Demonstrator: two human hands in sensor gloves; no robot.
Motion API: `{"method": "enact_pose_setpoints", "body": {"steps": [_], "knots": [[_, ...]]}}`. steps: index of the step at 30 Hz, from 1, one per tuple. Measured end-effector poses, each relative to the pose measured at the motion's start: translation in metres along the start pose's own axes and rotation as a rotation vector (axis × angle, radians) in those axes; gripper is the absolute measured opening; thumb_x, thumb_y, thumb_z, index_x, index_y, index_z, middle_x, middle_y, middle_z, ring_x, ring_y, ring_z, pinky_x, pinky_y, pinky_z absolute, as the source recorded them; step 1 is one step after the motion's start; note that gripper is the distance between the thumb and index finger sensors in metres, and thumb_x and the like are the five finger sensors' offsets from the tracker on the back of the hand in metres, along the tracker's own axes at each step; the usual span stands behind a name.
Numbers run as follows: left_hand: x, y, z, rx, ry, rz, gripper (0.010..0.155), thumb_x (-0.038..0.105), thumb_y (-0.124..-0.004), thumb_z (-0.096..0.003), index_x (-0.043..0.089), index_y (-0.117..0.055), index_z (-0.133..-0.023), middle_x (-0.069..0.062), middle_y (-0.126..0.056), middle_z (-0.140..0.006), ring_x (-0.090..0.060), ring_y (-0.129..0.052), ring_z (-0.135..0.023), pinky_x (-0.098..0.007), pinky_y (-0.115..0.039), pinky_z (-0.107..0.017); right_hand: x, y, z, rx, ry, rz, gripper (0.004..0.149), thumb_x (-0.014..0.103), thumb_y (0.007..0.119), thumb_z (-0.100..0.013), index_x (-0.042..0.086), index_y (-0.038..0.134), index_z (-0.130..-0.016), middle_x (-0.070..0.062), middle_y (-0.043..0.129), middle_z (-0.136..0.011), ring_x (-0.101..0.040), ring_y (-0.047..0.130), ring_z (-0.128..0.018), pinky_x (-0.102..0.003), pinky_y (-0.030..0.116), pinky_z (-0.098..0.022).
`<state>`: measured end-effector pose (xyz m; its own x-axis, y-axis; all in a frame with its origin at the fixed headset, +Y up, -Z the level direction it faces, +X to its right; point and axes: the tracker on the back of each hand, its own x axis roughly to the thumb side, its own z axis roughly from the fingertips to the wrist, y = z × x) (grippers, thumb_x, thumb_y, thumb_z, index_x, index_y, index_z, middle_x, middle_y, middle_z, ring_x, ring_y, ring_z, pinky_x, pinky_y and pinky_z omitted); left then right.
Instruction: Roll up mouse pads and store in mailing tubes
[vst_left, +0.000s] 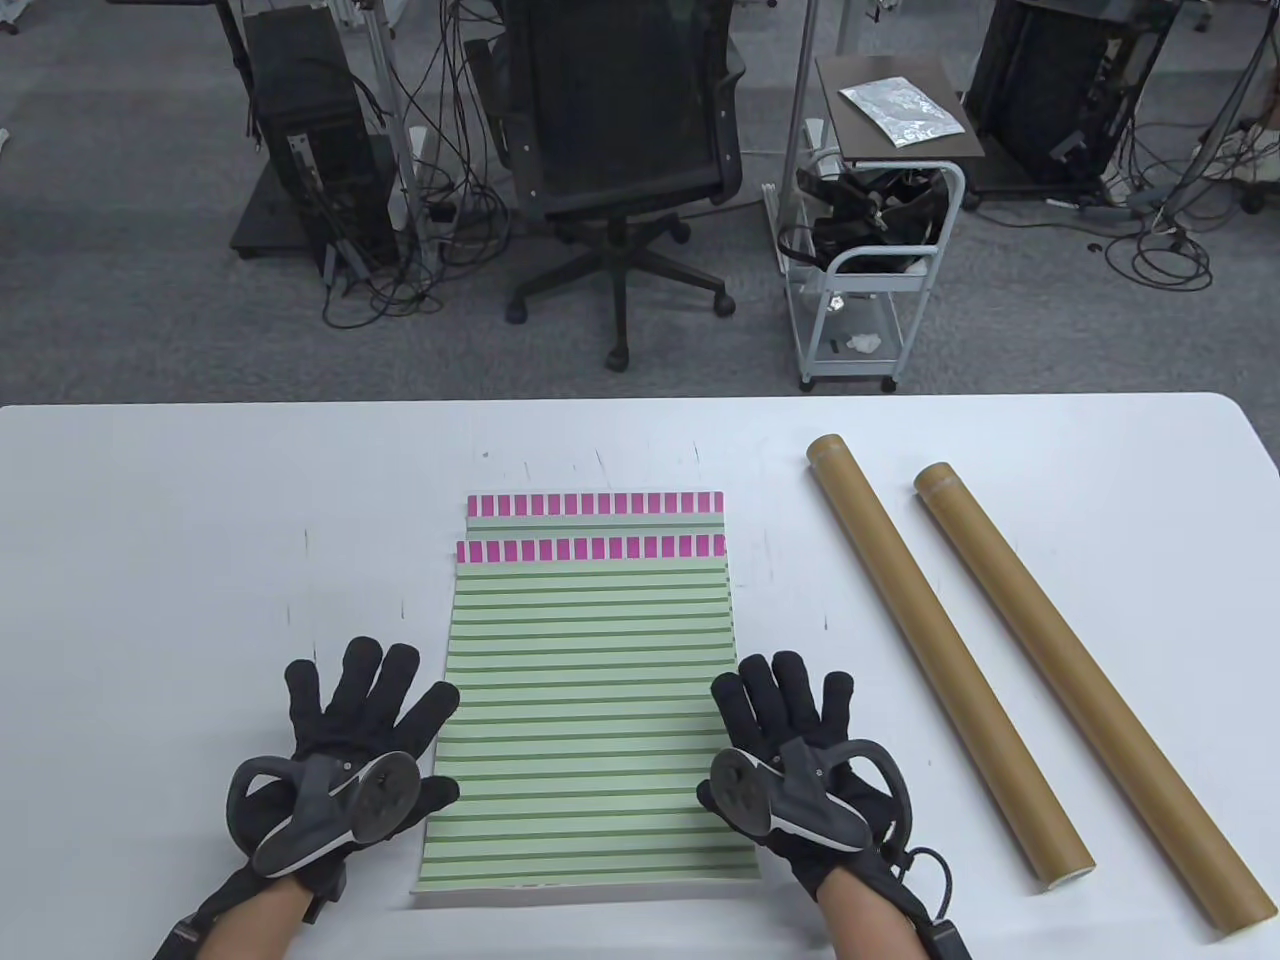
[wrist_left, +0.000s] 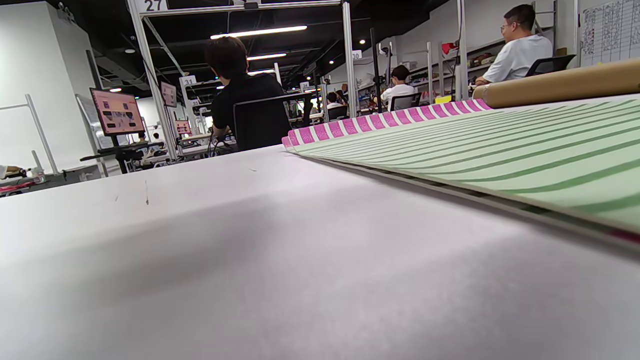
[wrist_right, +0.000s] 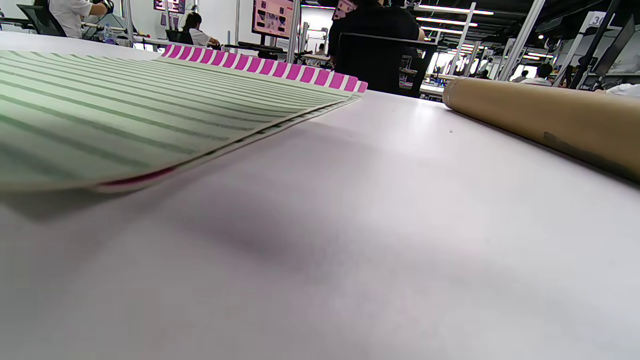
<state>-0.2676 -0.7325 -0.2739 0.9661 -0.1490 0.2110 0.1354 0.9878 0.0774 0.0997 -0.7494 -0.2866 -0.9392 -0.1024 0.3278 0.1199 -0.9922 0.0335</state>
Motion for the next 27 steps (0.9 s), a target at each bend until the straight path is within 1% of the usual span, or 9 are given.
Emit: {"method": "enact_pose_setpoints", "body": {"steps": [9,12,15,17,19,22,24,25,27], "knots": [[0.002,-0.003,-0.001,-0.021,-0.004,-0.018,0.087,0.081,-0.05,-0.027,0.056,-0.029,-0.108,0.012,-0.007,-0.124,-0.024,0.0,-0.118,-0.068,-0.01,-0.084,0.002,0.003,0.0,0.016,-0.016,-0.014,0.095,0.064,0.054,-0.044,0.016,0.004,-0.11,-0.016,0.003,-0.119,-0.049,0.0,-0.108,-0.075,0.007,-0.07],[0.0,-0.003,-0.002,-0.023,-0.003,-0.008,0.087,0.081,-0.05,-0.0271,0.056,-0.03,-0.108,0.012,-0.007,-0.124,-0.024,0.0,-0.118,-0.068,-0.01,-0.084,-0.01,-0.004,-0.001,-0.025,0.019,-0.021,0.095,0.063,0.059,-0.042,0.021,0.011,-0.111,-0.011,0.009,-0.121,-0.045,0.004,-0.11,-0.074,0.009,-0.072],[-0.001,-0.004,-0.003,-0.03,0.001,-0.009,0.086,0.08,-0.049,-0.0273,0.056,-0.03,-0.108,0.012,-0.008,-0.124,-0.024,-0.001,-0.119,-0.067,-0.011,-0.084,-0.041,-0.018,0.001,-0.075,0.17,-0.012,0.099,0.064,0.063,-0.04,0.019,0.011,-0.111,-0.013,0.011,-0.121,-0.049,0.008,-0.109,-0.079,0.014,-0.07],[-0.002,-0.004,-0.003,-0.03,0.003,-0.004,0.086,0.08,-0.049,-0.0275,0.056,-0.031,-0.108,0.012,-0.008,-0.124,-0.023,-0.001,-0.119,-0.067,-0.011,-0.085,-0.069,-0.018,0.009,-0.063,0.327,-0.043,0.102,0.06,0.069,-0.041,0.013,0.014,-0.112,-0.019,0.012,-0.12,-0.056,0.012,-0.106,-0.081,0.021,-0.068],[-0.002,-0.004,-0.003,-0.032,0.005,-0.001,0.086,0.08,-0.05,-0.0276,0.056,-0.031,-0.108,0.012,-0.008,-0.124,-0.023,-0.001,-0.119,-0.067,-0.011,-0.085,-0.092,-0.013,0.019,-0.039,0.448,-0.037,0.104,0.058,0.074,-0.039,0.007,0.02,-0.112,-0.025,0.02,-0.118,-0.061,0.02,-0.104,-0.083,0.03,-0.066],[-0.002,-0.005,-0.003,-0.039,0.015,0.003,0.086,0.08,-0.05,-0.0278,0.056,-0.031,-0.108,0.012,-0.008,-0.124,-0.023,-0.002,-0.119,-0.067,-0.012,-0.085,-0.128,0.003,0.033,0.04,0.643,-0.092,0.107,0.056,0.077,-0.04,0.002,0.018,-0.111,-0.031,0.02,-0.116,-0.066,0.026,-0.101,-0.083,0.038,-0.064],[-0.002,-0.005,-0.003,-0.048,0.017,0.001,0.085,0.079,-0.05,-0.0283,0.053,-0.037,-0.109,0.011,-0.012,-0.124,-0.024,-0.005,-0.119,-0.067,-0.014,-0.085,-0.143,0.012,0.037,0.078,0.74,-0.164,0.108,0.055,0.077,-0.04,-0.001,0.016,-0.11,-0.034,0.019,-0.114,-0.068,0.03,-0.099,-0.082,0.041,-0.064],[-0.002,-0.004,-0.003,-0.057,0.014,0.001,0.085,0.079,-0.051,-0.0287,0.052,-0.042,-0.108,0.011,-0.015,-0.124,-0.025,-0.008,-0.119,-0.068,-0.016,-0.084,-0.148,0.015,0.037,0.094,0.759,-0.192,0.108,0.054,0.077,-0.041,-0.001,0.015,-0.109,-0.034,0.02,-0.114,-0.068,0.031,-0.099,-0.081,0.042,-0.064],[-0.003,-0.005,-0.003,-0.072,0.016,-0.009,0.084,0.079,-0.051,-0.029,0.052,-0.042,-0.108,0.01,-0.015,-0.124,-0.025,-0.009,-0.119,-0.068,-0.017,-0.084,-0.158,0.019,0.04,0.108,0.819,-0.223,0.109,0.055,0.077,-0.041,-0.002,0.015,-0.11,-0.033,0.032,-0.113,-0.064,0.043,-0.099,-0.08,0.044,-0.065]]}}
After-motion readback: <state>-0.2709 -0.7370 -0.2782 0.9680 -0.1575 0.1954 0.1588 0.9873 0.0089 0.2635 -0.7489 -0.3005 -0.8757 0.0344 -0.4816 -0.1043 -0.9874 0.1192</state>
